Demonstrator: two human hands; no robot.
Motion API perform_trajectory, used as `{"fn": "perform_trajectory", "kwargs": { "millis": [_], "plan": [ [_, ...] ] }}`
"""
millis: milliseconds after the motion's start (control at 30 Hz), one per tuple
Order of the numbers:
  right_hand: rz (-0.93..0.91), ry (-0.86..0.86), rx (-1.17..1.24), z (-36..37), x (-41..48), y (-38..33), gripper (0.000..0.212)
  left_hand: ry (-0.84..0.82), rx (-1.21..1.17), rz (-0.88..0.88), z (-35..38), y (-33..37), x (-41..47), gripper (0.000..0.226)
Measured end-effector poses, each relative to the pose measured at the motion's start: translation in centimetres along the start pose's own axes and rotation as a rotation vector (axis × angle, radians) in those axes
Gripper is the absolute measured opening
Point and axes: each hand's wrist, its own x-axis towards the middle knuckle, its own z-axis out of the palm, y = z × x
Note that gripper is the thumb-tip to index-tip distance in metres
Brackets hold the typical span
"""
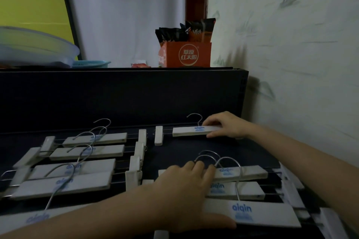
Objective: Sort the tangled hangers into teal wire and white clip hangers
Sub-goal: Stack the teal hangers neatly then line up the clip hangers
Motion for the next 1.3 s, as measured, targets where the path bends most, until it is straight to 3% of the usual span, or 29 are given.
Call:
{"fn": "perform_trajectory", "kwargs": {
  "millis": [200,367,600,700,767,933,1067,1200,1300],
  "plan": [
    [-0.001,-0.057,-0.047,1.1,0.7,-0.3,0.045,-0.001,-0.088,-0.008,-0.2,-0.1,-0.2,0.082],
    [0.066,-0.16,-0.338,-1.5,-1.1,-1.1,0.064,0.039,-0.208,-0.031,-0.7,-1.0,0.5,0.05],
    [0.054,0.106,-0.109,-6.8,-11.3,-5.3,0.043,0.152,-0.291,0.022,-0.5,-2.2,1.6,0.035],
    [-0.046,0.336,0.027,-6.9,-15.1,-6.4,0.031,0.238,-0.274,0.038,-0.4,-2.4,1.6,0.036],
    [-0.068,0.385,0.036,-6.3,-16.7,-6.9,0.035,0.317,-0.258,0.044,-0.6,-2.5,1.5,0.037],
    [-0.05,0.171,-0.003,-3.4,-19.1,-7.0,0.051,0.451,-0.214,0.054,-1.3,-3.3,1.6,0.034],
    [-0.006,0.013,-0.115,-0.5,-20.3,-7.0,0.047,0.534,-0.221,0.054,-2.1,-4.2,1.6,0.035],
    [0.019,0.026,-0.127,1.8,-20.8,-7.2,0.049,0.61,-0.296,0.04,-3.5,-5.3,1.3,0.034],
    [-0.026,0.141,-0.173,3.9,-20.4,-7.4,0.05,0.623,-0.326,0.018,-3.9,-5.9,1.3,0.035]
  ]
}}
